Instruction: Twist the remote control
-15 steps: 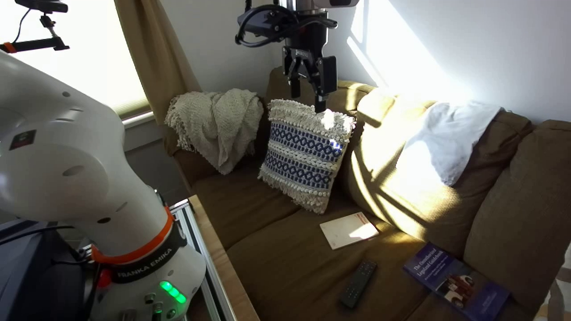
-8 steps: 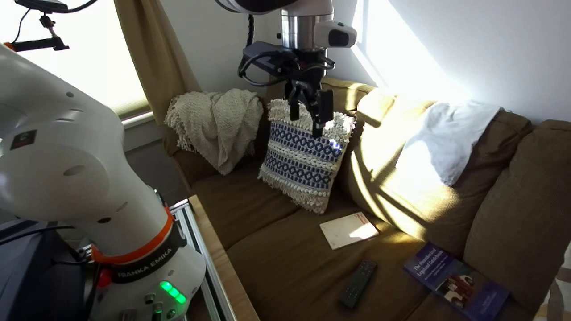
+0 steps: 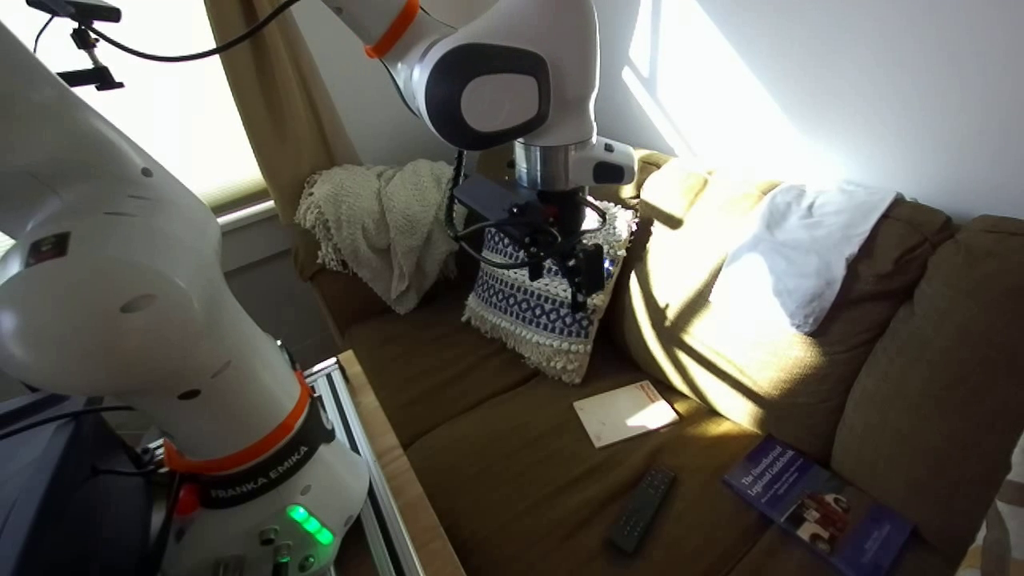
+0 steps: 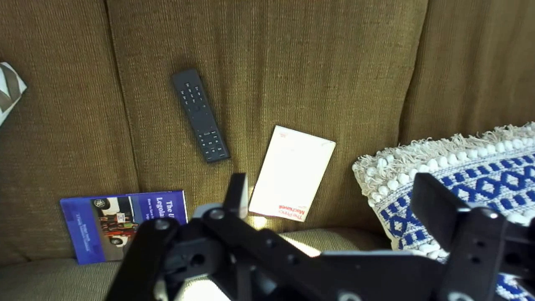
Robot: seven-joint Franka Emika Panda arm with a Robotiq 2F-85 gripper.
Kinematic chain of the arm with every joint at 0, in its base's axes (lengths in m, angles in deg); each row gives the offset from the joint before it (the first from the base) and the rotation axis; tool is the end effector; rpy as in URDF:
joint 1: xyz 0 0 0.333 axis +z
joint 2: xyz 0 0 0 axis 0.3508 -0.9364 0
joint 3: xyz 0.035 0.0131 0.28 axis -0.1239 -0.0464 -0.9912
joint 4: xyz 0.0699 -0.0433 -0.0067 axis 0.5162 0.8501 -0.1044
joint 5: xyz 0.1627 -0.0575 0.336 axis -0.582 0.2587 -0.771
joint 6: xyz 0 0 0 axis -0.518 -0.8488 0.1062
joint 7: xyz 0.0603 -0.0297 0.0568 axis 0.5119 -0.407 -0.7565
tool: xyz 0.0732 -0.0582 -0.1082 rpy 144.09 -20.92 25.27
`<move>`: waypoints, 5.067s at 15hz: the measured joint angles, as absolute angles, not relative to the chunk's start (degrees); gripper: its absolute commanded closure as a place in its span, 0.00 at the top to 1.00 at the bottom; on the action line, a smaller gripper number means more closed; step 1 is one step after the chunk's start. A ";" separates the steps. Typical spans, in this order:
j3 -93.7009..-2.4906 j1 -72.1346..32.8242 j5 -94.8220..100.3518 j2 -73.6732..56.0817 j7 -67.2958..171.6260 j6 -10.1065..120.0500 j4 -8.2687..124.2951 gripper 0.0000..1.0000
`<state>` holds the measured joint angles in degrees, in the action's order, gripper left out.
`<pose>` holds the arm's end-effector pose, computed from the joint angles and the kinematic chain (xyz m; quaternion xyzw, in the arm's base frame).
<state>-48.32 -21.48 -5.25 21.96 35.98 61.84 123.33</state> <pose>0.3777 -0.0267 0.2340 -0.9989 -0.0262 0.0128 0.0373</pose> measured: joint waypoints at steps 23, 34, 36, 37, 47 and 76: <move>-48.10 -21.50 -5.13 16.16 33.94 66.74 123.06 1.00; -48.09 -21.54 -5.13 15.93 33.95 66.72 123.09 1.00; -47.91 -21.63 -5.14 14.86 33.43 66.71 123.20 1.00; -47.76 -21.74 -5.14 14.08 32.70 66.71 123.22 1.00; -46.73 -24.92 -3.00 0.98 18.36 77.37 123.48 1.00; -51.89 -43.28 8.32 -31.92 9.78 101.83 113.64 1.00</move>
<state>-51.89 -43.28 8.32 -31.92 9.78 101.83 113.64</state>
